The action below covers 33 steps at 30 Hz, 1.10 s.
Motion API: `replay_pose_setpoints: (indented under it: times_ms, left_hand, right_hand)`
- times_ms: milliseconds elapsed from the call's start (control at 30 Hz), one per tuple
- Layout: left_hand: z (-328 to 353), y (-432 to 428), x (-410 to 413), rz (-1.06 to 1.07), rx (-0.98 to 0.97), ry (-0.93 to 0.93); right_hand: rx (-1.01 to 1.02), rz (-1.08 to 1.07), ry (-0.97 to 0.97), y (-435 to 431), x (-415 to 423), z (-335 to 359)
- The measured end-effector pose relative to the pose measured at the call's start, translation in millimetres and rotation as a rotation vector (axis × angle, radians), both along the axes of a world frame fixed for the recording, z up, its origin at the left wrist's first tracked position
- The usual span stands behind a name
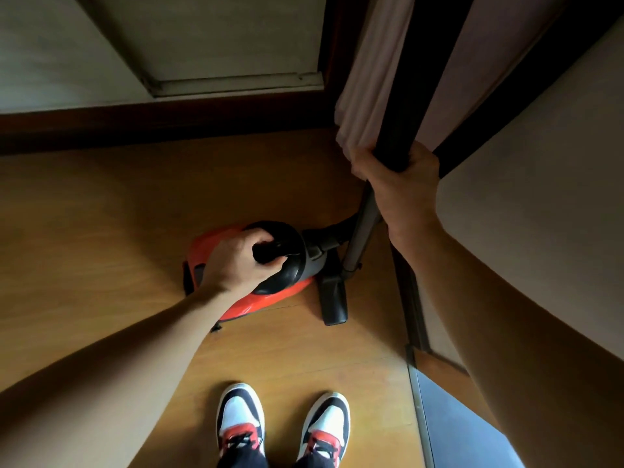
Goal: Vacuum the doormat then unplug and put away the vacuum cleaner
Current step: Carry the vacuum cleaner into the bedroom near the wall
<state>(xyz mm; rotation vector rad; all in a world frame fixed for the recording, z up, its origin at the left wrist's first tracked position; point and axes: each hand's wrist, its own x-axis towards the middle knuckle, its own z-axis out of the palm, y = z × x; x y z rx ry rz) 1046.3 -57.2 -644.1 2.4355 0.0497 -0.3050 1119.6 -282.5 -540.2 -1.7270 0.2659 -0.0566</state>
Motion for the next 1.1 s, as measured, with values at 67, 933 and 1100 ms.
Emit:
replay_pose_setpoints:
  times_ms: [67,933,1100]
  left_hand:
    - [0,1,3,-0.012,0.027,0.066]
    - [101,-7,-37,0.06,-0.297,0.403]
    - [165,-3,-48,0.04,-0.221,0.346]
  right_hand:
    - [0.08,0.018,0.003,2,0,-1]
    - [0.102,0.019,0.036,32,-42,86]
    - [0.087,0.041,0.054,46,-54,143]
